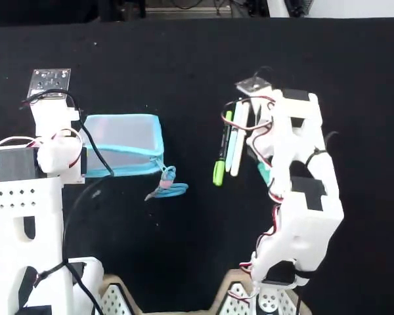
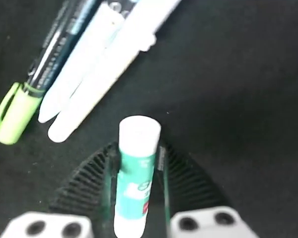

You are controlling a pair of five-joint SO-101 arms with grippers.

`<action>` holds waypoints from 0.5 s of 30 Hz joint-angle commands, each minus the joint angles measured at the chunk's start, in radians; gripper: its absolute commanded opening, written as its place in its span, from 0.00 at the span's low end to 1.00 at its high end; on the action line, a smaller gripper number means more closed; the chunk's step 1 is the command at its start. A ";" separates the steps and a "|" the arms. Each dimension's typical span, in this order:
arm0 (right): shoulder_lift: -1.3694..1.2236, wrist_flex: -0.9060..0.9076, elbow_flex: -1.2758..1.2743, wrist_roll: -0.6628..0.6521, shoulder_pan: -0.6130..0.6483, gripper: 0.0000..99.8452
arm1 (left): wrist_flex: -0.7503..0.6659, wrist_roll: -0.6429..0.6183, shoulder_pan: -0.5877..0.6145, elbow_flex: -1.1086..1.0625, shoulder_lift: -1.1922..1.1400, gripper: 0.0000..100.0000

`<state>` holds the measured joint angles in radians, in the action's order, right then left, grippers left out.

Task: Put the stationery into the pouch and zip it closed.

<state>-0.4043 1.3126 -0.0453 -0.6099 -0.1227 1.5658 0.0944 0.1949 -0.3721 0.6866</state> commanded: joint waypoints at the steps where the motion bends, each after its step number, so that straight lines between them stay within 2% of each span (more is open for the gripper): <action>1: -0.025 0.008 0.062 -0.026 0.012 0.16 | 0.008 -0.008 0.013 0.007 0.008 0.03; 11: -0.096 0.060 0.116 -0.028 0.008 0.11 | 0.008 -0.005 0.013 0.007 0.008 0.03; 14: -0.079 0.101 0.151 -0.026 -0.006 0.00 | 0.008 -0.005 0.012 0.007 0.008 0.03; 15: -0.059 0.130 0.162 -0.026 -0.008 0.02 | 0.008 -0.005 0.010 0.007 0.008 0.03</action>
<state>-0.5071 1.3832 0.0514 -0.6283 -0.1243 1.5658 0.0944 0.1949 -0.3721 0.6866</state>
